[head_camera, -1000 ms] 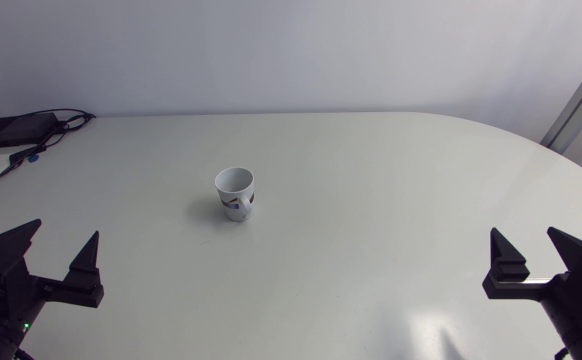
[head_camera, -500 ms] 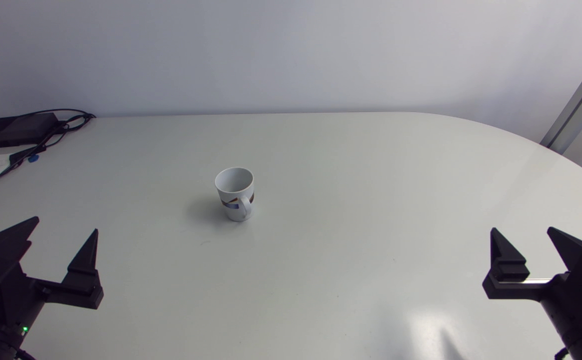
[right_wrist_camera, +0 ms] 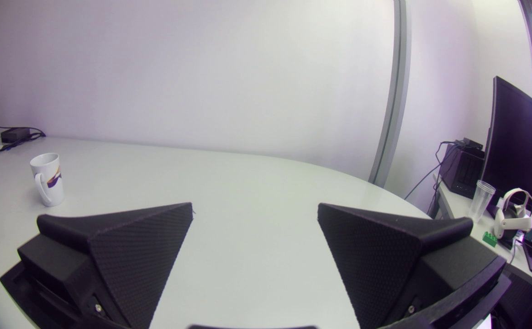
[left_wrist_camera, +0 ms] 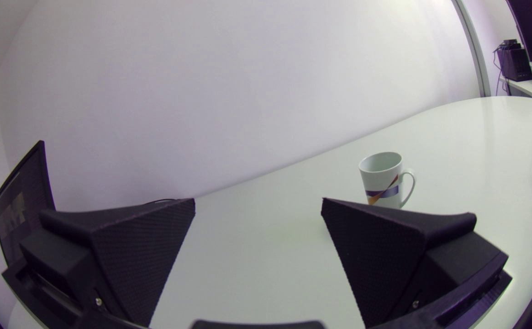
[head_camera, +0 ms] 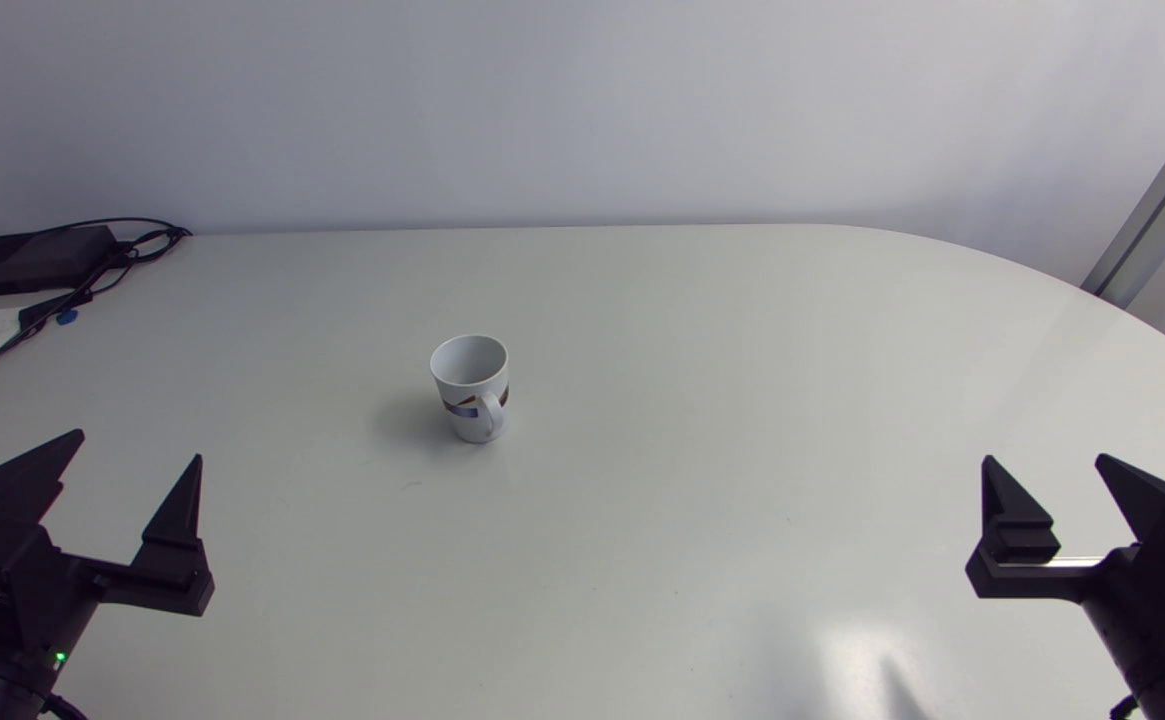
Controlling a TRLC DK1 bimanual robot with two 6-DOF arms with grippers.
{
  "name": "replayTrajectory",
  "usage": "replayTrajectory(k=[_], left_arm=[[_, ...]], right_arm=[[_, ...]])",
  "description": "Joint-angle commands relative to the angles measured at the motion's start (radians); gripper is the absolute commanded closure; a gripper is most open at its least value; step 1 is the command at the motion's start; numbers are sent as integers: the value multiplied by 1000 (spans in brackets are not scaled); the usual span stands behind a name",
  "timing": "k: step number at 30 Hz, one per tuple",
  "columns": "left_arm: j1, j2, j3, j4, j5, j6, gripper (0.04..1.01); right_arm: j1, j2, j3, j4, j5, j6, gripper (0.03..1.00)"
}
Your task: Pick up the white golf ball from the table and place it into the cup.
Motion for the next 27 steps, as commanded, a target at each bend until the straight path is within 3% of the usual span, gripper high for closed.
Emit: replayTrajectory(k=[1, 5, 15, 23, 27], left_arm=[[11, -19, -16, 8, 9, -5, 52], [28, -22, -36, 40, 9, -2, 51], [43, -22, -33, 26, 6, -10, 51], [51, -22, -35, 28, -8, -77, 51], [53, -20, -33, 23, -8, -168, 51]], right_arm=[[-2, -6, -31, -42, 1, 22, 72], [-2, -6, -31, -42, 1, 22, 72], [-2, -6, -31, -42, 3, 22, 72], [-2, -6, -31, -42, 1, 22, 72], [-2, -6, -31, -42, 1, 22, 72]])
